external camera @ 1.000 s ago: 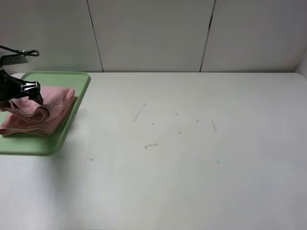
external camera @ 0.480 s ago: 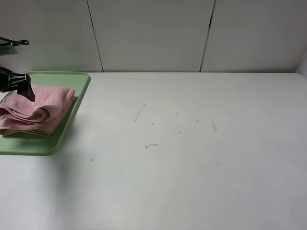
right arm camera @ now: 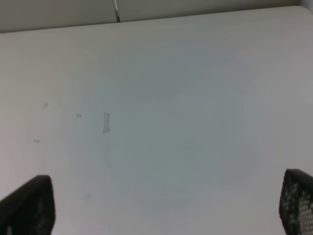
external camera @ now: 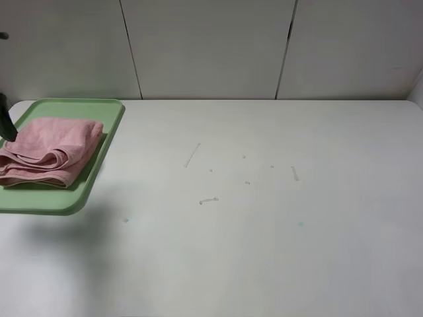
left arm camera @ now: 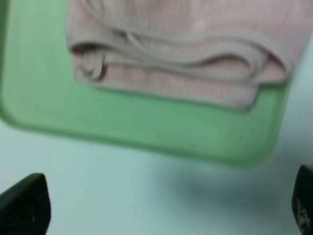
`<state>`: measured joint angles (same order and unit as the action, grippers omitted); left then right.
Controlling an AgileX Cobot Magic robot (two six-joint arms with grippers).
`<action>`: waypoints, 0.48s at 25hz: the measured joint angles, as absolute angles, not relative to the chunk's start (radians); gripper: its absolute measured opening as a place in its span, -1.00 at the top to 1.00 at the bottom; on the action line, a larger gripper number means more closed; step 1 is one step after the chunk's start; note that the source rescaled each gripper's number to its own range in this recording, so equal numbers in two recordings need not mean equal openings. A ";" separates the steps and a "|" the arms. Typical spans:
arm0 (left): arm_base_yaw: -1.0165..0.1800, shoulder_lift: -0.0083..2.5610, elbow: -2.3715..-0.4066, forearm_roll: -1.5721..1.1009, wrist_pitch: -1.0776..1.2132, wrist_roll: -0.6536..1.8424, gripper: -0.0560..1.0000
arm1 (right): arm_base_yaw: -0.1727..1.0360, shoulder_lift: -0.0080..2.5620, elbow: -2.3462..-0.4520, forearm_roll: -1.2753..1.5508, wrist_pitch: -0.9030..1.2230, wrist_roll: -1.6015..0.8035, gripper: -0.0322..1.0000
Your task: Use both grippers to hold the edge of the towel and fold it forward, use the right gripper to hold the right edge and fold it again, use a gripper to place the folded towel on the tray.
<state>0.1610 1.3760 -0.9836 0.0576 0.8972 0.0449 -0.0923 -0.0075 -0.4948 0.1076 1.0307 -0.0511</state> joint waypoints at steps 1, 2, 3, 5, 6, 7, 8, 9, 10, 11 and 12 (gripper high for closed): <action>0.161 1.350 -0.984 0.057 0.926 0.064 -1.00 | -0.092 -0.008 -0.495 0.108 1.031 -0.051 -1.00; 0.161 1.329 -0.984 0.057 0.957 0.082 -1.00 | -0.092 -0.008 -0.495 0.108 1.031 -0.051 -1.00; 0.161 1.302 -0.984 0.057 0.988 0.095 -1.00 | -0.092 -0.008 -0.495 0.108 1.031 -0.051 -1.00; 0.161 1.245 -0.984 0.056 1.042 0.112 -1.00 | -0.092 -0.008 -0.495 0.108 1.031 -0.051 -1.00; 0.161 1.220 -0.984 0.052 1.069 0.119 -1.00 | -0.092 -0.008 -0.495 0.108 1.031 -0.051 -1.00; 0.161 1.189 -0.984 0.044 1.088 0.128 -1.00 | -0.092 -0.008 -0.495 0.108 1.031 -0.051 -1.00; 0.161 1.158 -0.984 0.038 1.110 0.138 -1.00 | -0.092 -0.008 -0.495 0.108 1.031 -0.051 -1.00; 0.161 1.133 -0.984 0.029 1.132 0.151 -1.00 | -0.092 -0.008 -0.495 0.108 1.031 -0.051 -1.00; 0.161 1.102 -0.984 0.022 1.153 0.165 -1.00 | -0.092 -0.008 -0.495 0.108 1.031 -0.051 -1.00; 0.161 1.070 -0.984 0.016 1.172 0.175 -1.00 | -0.092 -0.008 -0.495 0.108 1.031 -0.051 -1.00; 0.161 1.039 -0.984 0.010 1.188 0.184 -1.00 | -0.092 -0.008 -0.495 0.108 1.031 -0.051 -1.00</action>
<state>0.1610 1.0394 -0.9836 0.0098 1.1879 0.1840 -0.0923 -0.0075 -0.4948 0.1076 1.0307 -0.0511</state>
